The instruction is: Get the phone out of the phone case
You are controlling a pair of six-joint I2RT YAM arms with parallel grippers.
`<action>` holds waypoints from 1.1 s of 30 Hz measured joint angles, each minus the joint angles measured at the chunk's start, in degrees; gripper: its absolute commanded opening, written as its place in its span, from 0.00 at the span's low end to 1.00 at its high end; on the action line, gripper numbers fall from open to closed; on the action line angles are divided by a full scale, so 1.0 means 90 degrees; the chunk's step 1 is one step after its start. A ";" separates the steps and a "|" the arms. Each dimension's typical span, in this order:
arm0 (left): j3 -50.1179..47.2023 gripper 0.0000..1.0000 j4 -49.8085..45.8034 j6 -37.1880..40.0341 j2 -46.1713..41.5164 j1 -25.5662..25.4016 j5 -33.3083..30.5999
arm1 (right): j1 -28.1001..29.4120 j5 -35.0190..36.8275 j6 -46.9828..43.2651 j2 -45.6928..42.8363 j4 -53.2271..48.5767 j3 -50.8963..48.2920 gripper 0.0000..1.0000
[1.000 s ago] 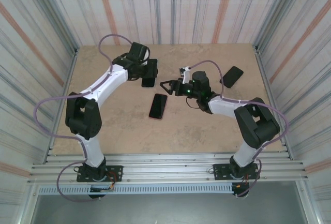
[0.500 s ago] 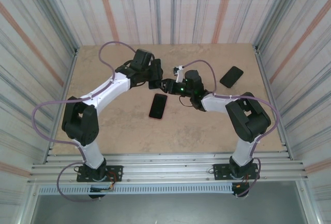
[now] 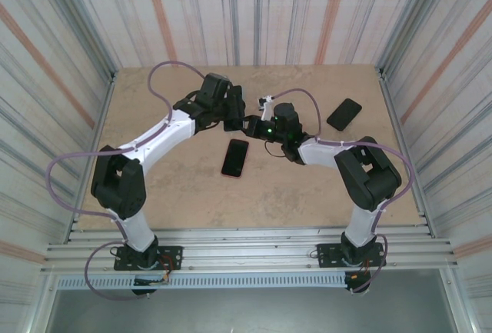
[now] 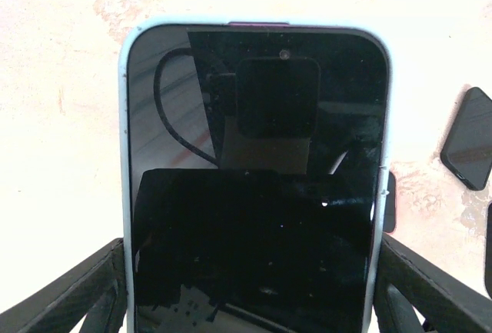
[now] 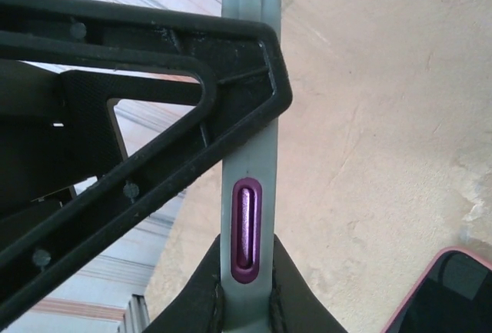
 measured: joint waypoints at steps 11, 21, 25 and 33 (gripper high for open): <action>-0.0134 0.89 0.0435 0.0041 -0.0270 0.0493 0.0950 | -0.0160 -0.0129 0.0070 -0.0029 -0.0211 0.0007 0.00; -0.0216 0.82 0.1678 -0.0566 -0.0289 0.1387 0.3031 | -0.0549 -0.0714 0.0772 -0.0522 0.0058 -0.0015 0.00; -0.0214 0.75 0.2249 -0.0891 -0.0187 0.1379 0.3757 | -0.0554 -0.0903 0.1127 -0.0695 0.0386 -0.0053 0.00; -0.0228 0.56 0.2999 -0.1532 -0.0134 0.1377 0.4663 | -0.0554 -0.1241 0.1892 -0.0886 0.1100 -0.0265 0.00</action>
